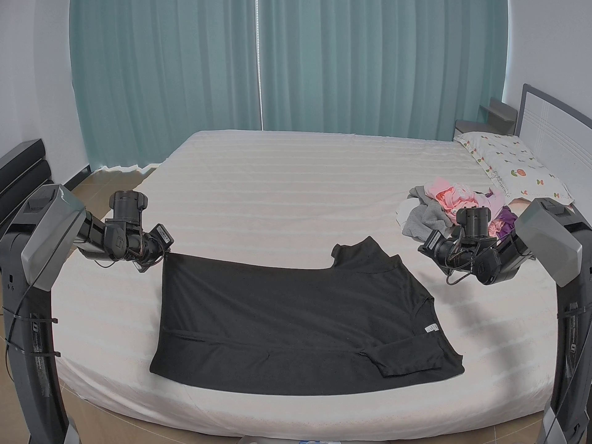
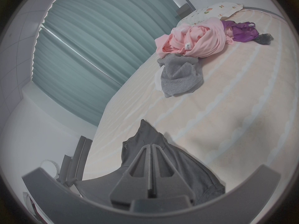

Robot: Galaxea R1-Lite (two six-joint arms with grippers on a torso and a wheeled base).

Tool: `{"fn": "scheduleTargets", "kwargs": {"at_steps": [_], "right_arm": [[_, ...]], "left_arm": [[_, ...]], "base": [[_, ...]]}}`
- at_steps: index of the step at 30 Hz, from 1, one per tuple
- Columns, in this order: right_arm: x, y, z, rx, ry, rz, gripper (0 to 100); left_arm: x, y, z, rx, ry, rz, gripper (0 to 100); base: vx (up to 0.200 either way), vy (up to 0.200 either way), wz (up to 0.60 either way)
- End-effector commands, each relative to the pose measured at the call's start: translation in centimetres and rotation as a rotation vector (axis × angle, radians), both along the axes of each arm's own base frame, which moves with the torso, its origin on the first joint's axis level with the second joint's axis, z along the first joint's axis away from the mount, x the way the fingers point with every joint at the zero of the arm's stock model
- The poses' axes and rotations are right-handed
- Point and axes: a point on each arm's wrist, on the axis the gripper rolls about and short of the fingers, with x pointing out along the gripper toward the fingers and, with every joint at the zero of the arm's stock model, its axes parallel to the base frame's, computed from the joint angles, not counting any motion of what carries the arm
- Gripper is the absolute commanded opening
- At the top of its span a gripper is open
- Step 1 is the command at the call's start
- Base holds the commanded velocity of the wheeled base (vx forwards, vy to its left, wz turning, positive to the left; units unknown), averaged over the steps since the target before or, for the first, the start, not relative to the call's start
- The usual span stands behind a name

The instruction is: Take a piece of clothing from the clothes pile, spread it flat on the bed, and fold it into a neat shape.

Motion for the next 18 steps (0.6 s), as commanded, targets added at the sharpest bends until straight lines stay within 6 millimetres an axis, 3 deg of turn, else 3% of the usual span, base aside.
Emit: {"fn": "scheduleTargets", "kwargs": {"at_steps": [1,6,7,14,18], "right_arm": [[1.0,0.9,-2.6,-0.018,0.036,0.030,0],[2.0,1.6,-3.9,-0.056,0.059,0.067,0],[2.1,1.7,-3.9,-0.056,0.056,0.068,100],[2.9,2.3,-4.0,-0.069,0.027,0.075,100],[3.5,2.2,-5.0,-0.087,0.021,0.085,100]], "left_arm": [[0.0,-0.1,-0.1,-0.001,-0.001,-0.002,0],[0.1,-0.2,-0.2,-0.001,0.002,-0.006,0],[0.1,-0.2,-0.3,-0.001,0.002,-0.006,0],[0.1,-0.2,-0.8,-0.002,0.013,-0.005,0],[0.2,-0.6,-0.9,-0.003,0.013,-0.012,0]], "base": [[0.000,0.000,0.00],[0.000,0.000,0.00],[0.000,0.000,0.00],[0.000,0.000,0.00],[0.000,0.000,0.00]]}}
